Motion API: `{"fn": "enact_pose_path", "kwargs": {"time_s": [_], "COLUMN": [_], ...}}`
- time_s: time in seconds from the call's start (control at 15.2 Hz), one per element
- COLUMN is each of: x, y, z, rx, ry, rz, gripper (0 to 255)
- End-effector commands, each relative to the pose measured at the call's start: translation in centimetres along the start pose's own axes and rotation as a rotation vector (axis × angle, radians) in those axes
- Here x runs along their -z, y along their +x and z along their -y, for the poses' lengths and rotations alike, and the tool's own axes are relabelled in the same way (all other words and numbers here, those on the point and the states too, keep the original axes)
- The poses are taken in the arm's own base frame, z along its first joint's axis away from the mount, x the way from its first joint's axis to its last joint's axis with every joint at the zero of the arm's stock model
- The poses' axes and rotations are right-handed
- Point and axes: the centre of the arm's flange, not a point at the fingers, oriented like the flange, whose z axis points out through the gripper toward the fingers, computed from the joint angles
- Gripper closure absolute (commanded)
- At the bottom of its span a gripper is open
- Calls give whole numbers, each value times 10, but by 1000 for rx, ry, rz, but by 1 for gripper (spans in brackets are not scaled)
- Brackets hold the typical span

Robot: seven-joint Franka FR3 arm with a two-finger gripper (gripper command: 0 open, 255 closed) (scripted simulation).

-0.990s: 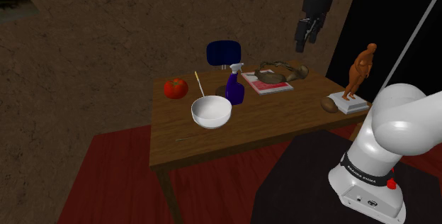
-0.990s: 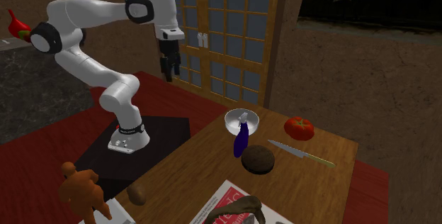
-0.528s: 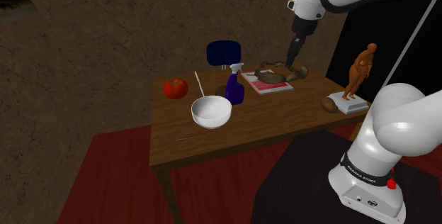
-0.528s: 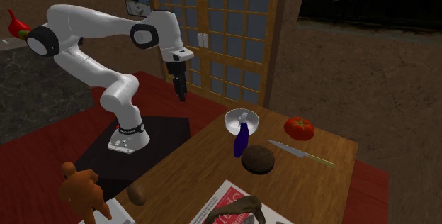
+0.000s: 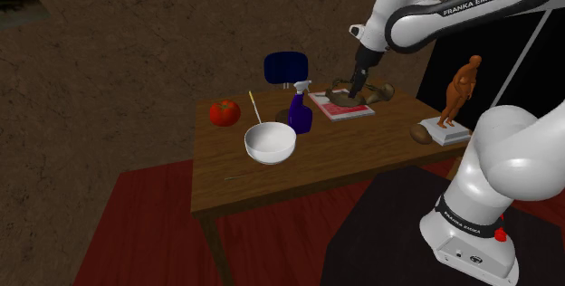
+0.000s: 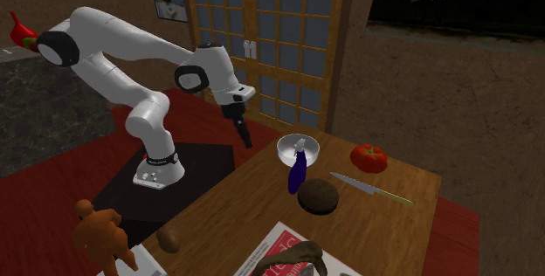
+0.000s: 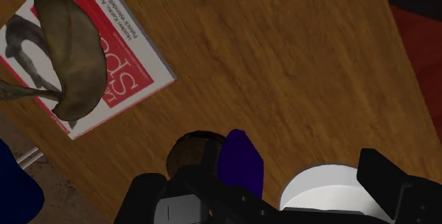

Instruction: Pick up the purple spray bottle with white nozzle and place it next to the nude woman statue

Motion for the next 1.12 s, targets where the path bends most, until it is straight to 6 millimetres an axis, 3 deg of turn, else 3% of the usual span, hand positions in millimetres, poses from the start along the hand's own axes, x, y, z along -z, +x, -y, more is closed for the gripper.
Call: {"fn": "enact_pose_path", "kwargs": {"time_s": [0.0, 0.73, 1.06], "x": [-23, -138, -162], "y": [9, 67, 74], "z": [-10, -50, -50], "rx": [67, 414, 425], "ry": [-3, 3, 3], "rz": [-38, -223, -229], "gripper": [0, 0, 0]}}
